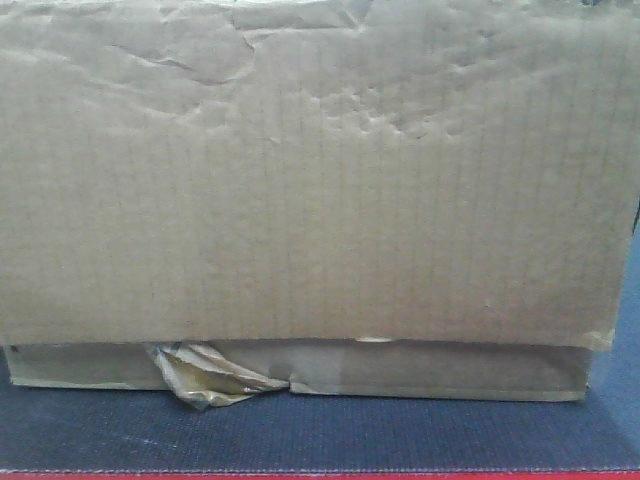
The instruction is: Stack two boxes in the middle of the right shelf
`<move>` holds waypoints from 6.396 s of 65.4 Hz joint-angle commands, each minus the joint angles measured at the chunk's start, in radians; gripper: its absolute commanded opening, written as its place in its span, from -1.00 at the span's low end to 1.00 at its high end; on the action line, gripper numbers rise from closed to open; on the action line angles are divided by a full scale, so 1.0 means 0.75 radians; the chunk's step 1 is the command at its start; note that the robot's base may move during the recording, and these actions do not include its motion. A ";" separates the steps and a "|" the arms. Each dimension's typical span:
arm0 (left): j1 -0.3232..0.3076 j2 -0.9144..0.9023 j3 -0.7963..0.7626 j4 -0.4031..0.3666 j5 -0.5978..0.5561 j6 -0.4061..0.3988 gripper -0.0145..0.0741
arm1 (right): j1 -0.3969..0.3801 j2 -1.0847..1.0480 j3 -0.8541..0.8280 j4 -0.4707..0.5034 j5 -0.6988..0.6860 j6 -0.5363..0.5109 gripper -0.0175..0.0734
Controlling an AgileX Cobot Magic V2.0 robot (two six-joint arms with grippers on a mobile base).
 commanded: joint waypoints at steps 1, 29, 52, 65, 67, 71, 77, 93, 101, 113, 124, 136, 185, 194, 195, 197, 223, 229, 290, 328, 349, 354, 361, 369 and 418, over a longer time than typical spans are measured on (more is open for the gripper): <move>0.006 -0.005 -0.004 -0.004 -0.023 0.000 -0.88 | -0.005 -0.004 0.001 0.008 -0.020 0.000 -0.97; 0.006 -0.005 -0.004 -0.004 -0.023 0.000 -0.88 | -0.005 -0.004 0.001 0.008 -0.020 0.000 -0.97; 0.006 -0.005 -0.004 -0.004 -0.023 0.000 -0.88 | -0.005 -0.004 0.001 0.008 -0.020 0.000 -0.97; 0.006 -0.005 -0.004 -0.004 -0.081 0.000 -0.88 | -0.005 -0.004 0.001 0.008 -0.020 0.000 -0.97; 0.006 -0.005 -0.004 -0.004 -0.092 0.000 -0.88 | -0.005 -0.004 0.001 0.008 -0.020 0.000 -0.97; 0.006 -0.005 -0.004 -0.004 -0.094 0.000 -0.88 | -0.005 -0.004 0.001 0.008 -0.020 0.000 -0.97; 0.006 -0.005 -0.004 0.003 -0.102 0.000 -0.88 | -0.005 -0.004 0.001 0.008 -0.020 0.000 -0.97; 0.006 -0.005 -0.160 0.091 0.071 0.000 -0.88 | -0.005 -0.004 0.001 0.008 -0.020 0.000 -0.97; 0.006 0.034 -0.407 0.091 0.350 0.000 -0.88 | -0.005 -0.004 0.001 0.008 -0.020 0.000 -0.97; 0.006 0.349 -0.806 0.077 0.733 0.000 -0.88 | -0.005 -0.004 0.001 0.008 -0.020 0.000 -0.97; 0.006 0.765 -1.148 0.019 1.156 0.000 -0.88 | -0.005 -0.004 0.001 0.008 -0.020 0.000 -0.97; 0.006 1.127 -1.388 -0.074 1.293 0.000 -0.88 | -0.005 -0.004 0.001 0.008 -0.020 0.000 -0.97; 0.380 1.949 -2.061 -0.476 1.550 0.703 -0.88 | -0.005 -0.004 0.001 0.008 -0.020 0.000 -0.97; 0.452 1.983 -2.071 -0.432 1.507 0.704 -0.85 | -0.005 -0.004 0.001 0.008 -0.020 0.000 -0.97; 0.454 1.991 -2.071 -0.421 1.507 0.704 -0.82 | -0.005 -0.004 0.001 0.008 -0.020 0.000 -0.97; 0.456 1.997 -2.071 -0.405 1.507 0.704 -0.75 | -0.005 -0.004 0.001 0.008 -0.020 0.000 -0.97; 0.456 2.190 -2.068 -0.314 1.506 0.704 0.10 | -0.005 -0.004 0.001 0.008 -0.020 0.000 -0.97; 0.456 2.248 -2.068 -0.319 1.506 0.704 0.04 | -0.005 -0.004 0.001 0.008 -0.020 0.000 -0.97; 0.381 2.292 -2.202 -0.151 1.534 0.480 -0.92 | -0.005 -0.004 0.001 0.008 -0.020 0.000 -0.97; 0.231 2.263 -3.248 -0.236 1.596 0.076 -0.92 | -0.005 -0.004 0.001 0.008 -0.020 0.000 -0.97; -0.359 2.259 -3.242 0.060 1.596 -0.190 -0.92 | -0.005 -0.004 0.001 0.008 -0.020 0.000 -0.97; -0.478 2.259 -3.182 0.160 1.596 -0.283 -0.92 | -0.005 -0.004 0.001 0.008 -0.020 0.000 -0.97; -0.598 2.259 -3.080 0.173 1.596 -0.296 -0.92 | -0.005 -0.004 0.001 0.008 -0.020 0.000 -0.97; -0.661 2.259 -2.917 0.210 1.596 -0.435 -0.92 | -0.005 -0.004 0.001 0.008 -0.020 0.000 -0.97; -0.664 2.259 -2.259 0.154 1.508 -0.571 -0.92 | -0.005 -0.004 0.001 0.008 -0.020 0.000 -0.97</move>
